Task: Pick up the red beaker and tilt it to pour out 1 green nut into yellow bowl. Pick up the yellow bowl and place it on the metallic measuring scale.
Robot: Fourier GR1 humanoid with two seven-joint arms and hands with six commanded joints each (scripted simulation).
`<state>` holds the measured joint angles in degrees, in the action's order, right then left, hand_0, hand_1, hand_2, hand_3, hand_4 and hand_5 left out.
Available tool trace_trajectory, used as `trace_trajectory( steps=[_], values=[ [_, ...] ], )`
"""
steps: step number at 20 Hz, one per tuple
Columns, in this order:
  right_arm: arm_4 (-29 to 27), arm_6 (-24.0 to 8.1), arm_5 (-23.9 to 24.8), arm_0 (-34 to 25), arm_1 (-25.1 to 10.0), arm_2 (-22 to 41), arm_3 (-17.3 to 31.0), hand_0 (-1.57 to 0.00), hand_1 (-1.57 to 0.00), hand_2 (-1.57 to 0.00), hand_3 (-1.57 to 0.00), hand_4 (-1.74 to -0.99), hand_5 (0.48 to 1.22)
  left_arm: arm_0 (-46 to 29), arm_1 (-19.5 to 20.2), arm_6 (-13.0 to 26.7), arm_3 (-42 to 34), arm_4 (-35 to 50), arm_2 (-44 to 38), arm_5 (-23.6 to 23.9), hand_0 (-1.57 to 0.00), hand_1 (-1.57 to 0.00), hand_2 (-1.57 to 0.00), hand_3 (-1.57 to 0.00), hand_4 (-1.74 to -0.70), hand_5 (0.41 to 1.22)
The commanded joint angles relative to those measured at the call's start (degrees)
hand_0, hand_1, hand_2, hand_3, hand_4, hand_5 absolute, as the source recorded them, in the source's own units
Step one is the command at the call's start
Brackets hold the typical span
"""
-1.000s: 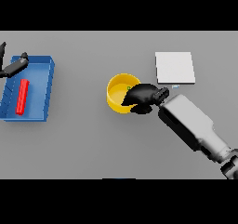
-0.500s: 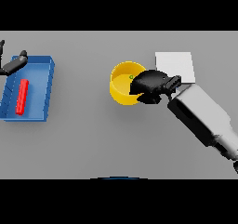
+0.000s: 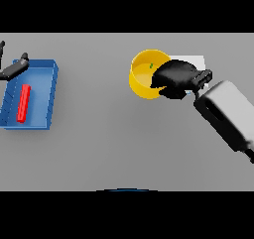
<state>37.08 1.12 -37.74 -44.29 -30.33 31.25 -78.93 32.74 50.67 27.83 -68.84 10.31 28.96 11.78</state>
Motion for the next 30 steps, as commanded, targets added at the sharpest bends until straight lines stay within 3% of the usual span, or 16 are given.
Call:
trace_trajectory(
  steps=[1,6,10,13,18,20,27,29,30],
  values=[
    [0.43,0.13,1.07,-0.49,-0.45,-0.44,1.33,-1.57,-1.57,-1.57,-1.33,-1.72,1.221,0.15,0.32,0.46,-0.12,0.19,-0.18,-0.25,0.0,0.0,0.0,0.0,-0.81,0.741],
    [1.22,1.58,5.91,-2.67,-3.11,-2.76,8.82,-1.57,-1.57,-1.57,-1.23,-1.72,1.221,-0.54,0.49,2.09,-1.69,-0.1,0.3,0.44,0.0,0.0,0.0,0.0,-0.81,0.739],
    [0.64,1.42,8.4,-4.1,-3.28,-4.4,16.36,-1.57,-1.57,-1.57,-1.19,-1.72,1.221,-0.59,1.1,4.19,-3.16,0.19,0.25,0.59,0.0,0.0,0.0,0.0,-0.83,0.765],
    [1.38,3.16,11.35,-5.01,-2.85,-4.31,22.44,-1.57,-1.57,-1.57,-1.17,-1.72,1.221,-1.0,1.58,4.77,-2.85,0.2,0.14,0.44,0.0,0.0,0.0,0.0,-0.83,0.774],
    [2.39,5.54,16.0,-7.16,-1.61,-4.13,32.94,-1.57,-1.57,-1.57,-1.31,-1.723,1.221,-1.12,1.27,4.5,-3.31,-0.06,0.38,0.83,0.0,0.0,0.0,0.0,-0.82,0.756],
    [2.55,6.89,17.63,-6.77,-1.32,-3.57,35.54,-1.57,-1.57,-1.57,-1.39,-1.724,1.221,-1.17,1.63,4.46,-2.75,-0.31,0.24,0.81,0.0,0.0,0.0,0.0,-0.81,0.753],
    [2.68,7.25,22.15,-8.54,2.01,-2.28,44.08,-1.57,-1.48,-1.57,-1.51,-1.727,1.221,-1.07,1.92,4.85,-3.67,0.15,0.22,0.34,0.0,0.0,0.0,0.0,-0.81,0.728],
    [2.14,8.54,22.27,-9.64,2.54,-2.25,46.17,-1.55,-1.42,-1.57,-1.48,-1.721,1.221,-0.31,0.99,5.04,-2.64,-0.04,0.5,0.17,0.0,0.0,0.0,0.0,-0.81,0.734],
    [1.96,8.89,22.11,-9.86,2.35,-2.09,46.63,-1.53,-1.4,-1.57,-1.32,-1.725,1.221,-0.25,0.95,5.22,-2.3,-0.14,0.51,0.17,0.0,0.0,0.0,0.0,-0.81,0.734]
  ],
)
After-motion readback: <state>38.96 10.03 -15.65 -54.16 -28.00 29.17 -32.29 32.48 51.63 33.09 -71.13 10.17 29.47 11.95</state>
